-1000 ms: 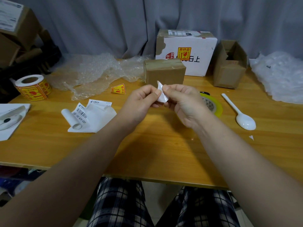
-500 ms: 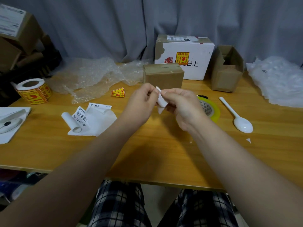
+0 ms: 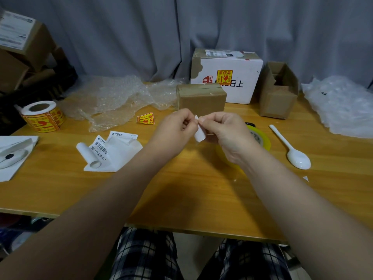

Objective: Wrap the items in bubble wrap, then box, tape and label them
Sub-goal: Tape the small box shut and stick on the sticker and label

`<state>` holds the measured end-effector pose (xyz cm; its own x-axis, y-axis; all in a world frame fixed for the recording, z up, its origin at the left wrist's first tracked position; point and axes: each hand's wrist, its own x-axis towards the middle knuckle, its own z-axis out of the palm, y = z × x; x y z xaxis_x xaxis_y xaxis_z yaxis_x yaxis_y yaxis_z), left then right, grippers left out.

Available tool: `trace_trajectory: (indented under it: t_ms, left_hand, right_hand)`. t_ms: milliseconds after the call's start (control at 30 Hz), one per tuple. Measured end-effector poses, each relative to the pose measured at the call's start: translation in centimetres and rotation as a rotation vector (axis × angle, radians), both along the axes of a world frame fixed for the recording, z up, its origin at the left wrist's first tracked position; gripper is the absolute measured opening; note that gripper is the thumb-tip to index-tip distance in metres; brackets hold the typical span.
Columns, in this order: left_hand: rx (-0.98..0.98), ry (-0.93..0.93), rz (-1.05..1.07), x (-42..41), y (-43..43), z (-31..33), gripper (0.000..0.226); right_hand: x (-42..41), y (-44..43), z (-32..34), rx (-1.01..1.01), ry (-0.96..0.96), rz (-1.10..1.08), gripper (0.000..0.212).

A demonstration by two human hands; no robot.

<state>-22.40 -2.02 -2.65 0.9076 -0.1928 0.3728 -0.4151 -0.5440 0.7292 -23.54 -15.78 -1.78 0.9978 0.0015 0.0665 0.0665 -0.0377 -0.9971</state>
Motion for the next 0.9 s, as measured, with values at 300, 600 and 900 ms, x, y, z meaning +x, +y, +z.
trace_trajectory:
  t_ms: [300, 600, 900]
  left_hand:
    - [-0.299, 0.1, 0.021, -0.4, 0.0, -0.4, 0.018]
    - [-0.18, 0.1, 0.02, 0.0, -0.1, -0.2, 0.018]
    - [-0.271, 0.085, -0.002, 0.1, -0.3, 0.0, 0.03]
  right_hand:
    - [0.2, 1.4, -0.7, 0.098, 0.024, -0.086, 0.017]
    - [0.4, 1.4, -0.4, 0.122, -0.002, -0.1, 0.019]
    - [0.3, 1.1, -0.4, 0.027, -0.105, -0.133, 0.01]
